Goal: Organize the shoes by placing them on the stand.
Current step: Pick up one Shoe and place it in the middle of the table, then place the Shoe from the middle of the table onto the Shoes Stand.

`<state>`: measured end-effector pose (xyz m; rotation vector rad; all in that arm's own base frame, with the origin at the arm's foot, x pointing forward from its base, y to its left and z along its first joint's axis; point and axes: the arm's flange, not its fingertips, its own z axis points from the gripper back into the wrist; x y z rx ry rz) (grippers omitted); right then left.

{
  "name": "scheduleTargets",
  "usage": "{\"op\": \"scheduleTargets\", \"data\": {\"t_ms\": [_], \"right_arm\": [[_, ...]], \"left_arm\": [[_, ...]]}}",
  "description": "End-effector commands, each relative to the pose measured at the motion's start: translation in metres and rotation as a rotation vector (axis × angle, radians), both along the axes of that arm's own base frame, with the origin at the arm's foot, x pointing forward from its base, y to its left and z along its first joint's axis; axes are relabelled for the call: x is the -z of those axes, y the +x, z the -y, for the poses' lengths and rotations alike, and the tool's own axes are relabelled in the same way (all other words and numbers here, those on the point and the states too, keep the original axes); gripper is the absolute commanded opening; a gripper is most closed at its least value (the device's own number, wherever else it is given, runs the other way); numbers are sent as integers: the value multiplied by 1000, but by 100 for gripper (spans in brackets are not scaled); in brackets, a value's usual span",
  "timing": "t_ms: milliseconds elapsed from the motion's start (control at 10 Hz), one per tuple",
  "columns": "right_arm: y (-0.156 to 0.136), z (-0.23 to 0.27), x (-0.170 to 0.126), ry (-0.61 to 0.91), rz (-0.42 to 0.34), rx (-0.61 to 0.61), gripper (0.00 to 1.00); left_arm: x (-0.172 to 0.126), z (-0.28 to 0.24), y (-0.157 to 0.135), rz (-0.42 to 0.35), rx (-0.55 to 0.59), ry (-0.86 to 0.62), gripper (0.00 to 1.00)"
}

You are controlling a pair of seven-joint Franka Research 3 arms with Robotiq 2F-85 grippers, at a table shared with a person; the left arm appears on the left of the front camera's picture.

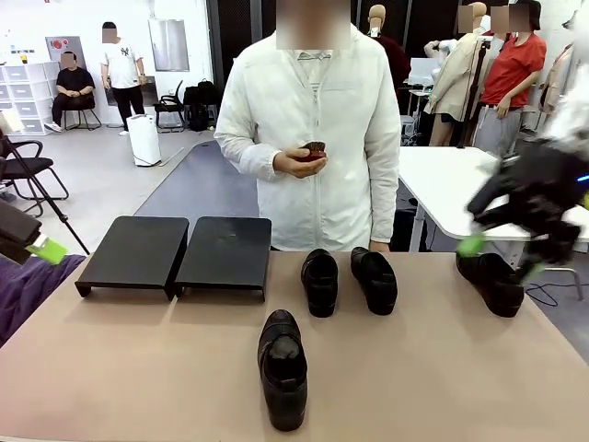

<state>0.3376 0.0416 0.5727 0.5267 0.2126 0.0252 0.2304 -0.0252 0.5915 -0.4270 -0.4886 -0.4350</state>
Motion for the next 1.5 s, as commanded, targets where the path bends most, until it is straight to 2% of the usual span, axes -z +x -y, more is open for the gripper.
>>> {"op": "scheduleTargets", "data": {"t_ms": [0, 100, 200, 400, 500, 1400], "right_arm": [[-11, 74, -33, 98, 50, 80, 100], [-27, 123, -45, 114, 108, 205, 100], [-44, 165, -49, 236, 157, 244, 100], [-58, 194, -35, 255, 236, 412, 100], [-59, 183, -53, 189, 135, 304, 100], [-59, 183, -53, 189, 135, 304, 100]], "left_arm": [[0, -1, 1, 1, 16, -14, 100], [0, -1, 1, 1, 16, -14, 100], [0, -1, 1, 1, 16, -14, 100], [0, -1, 1, 1, 16, -14, 100], [0, -1, 1, 1, 16, -14, 100], [0, -1, 1, 1, 16, -14, 100]]}}
